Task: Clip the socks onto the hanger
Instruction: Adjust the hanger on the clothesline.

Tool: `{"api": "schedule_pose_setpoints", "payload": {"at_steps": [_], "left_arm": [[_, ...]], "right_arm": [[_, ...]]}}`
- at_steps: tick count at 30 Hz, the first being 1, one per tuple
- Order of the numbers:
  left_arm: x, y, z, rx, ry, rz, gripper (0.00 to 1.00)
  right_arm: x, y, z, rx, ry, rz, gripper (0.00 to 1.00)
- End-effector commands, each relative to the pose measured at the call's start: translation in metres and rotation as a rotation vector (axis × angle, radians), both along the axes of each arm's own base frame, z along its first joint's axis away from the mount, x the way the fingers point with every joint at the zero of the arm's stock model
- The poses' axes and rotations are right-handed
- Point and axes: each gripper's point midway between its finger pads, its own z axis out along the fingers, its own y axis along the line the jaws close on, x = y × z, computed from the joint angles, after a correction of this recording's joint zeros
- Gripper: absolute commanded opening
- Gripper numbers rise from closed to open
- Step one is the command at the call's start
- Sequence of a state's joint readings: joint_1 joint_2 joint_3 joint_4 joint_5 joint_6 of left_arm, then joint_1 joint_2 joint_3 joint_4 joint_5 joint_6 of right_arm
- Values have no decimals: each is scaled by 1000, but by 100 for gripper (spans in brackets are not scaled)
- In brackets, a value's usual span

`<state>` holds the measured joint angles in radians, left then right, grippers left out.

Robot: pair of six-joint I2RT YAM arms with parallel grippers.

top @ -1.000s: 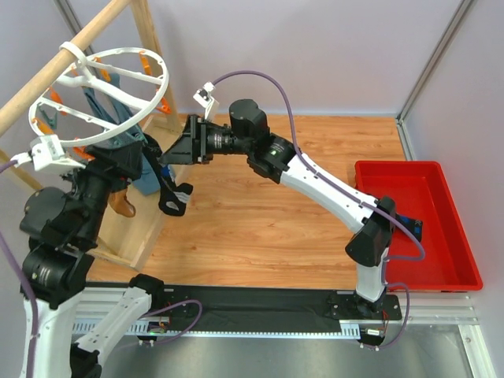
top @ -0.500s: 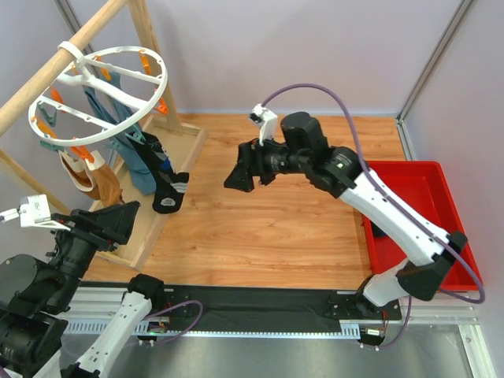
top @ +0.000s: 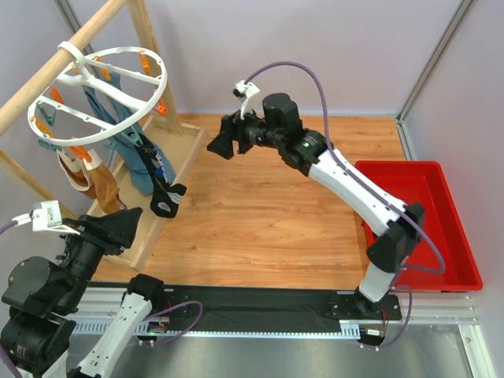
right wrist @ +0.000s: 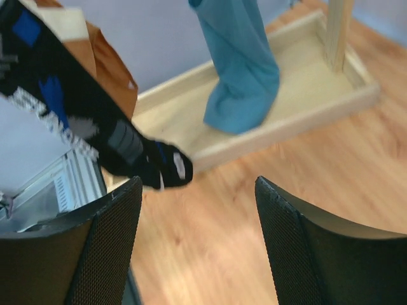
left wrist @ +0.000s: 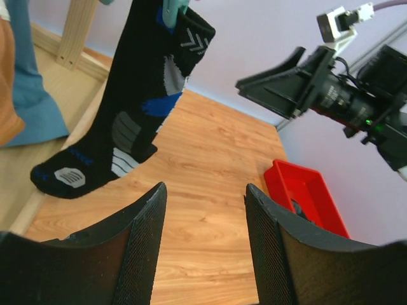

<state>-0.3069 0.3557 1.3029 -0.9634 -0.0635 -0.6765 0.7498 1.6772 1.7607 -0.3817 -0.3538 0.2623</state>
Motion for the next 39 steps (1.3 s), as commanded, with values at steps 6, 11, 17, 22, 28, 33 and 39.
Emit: {"api": "schedule_pose_setpoints", "payload": {"at_steps": [6,11,17,22,28,33,39], "left_arm": [[11,19,0,110,-69,95,55],[15,25,-12,136,-64,129,55],[7,43,-3,181,-90,203,55],[-5,54,18,193,-149,248,55],[-17,68,40,192,-196,303,55],[-9,74,50,175,-172,351,55],[14,65,57,254,-60,322,57]], "right_arm": [[50,63,74,224,-255,172,77],[44,81,90,335,-325,286,90],[35,98,53,330,-183,340,88],[5,99,-12,204,-115,289,85],[-16,93,-63,80,-57,235,87],[-39,97,-89,48,-12,221,87],[-65,90,-97,-27,-32,82,75]]}}
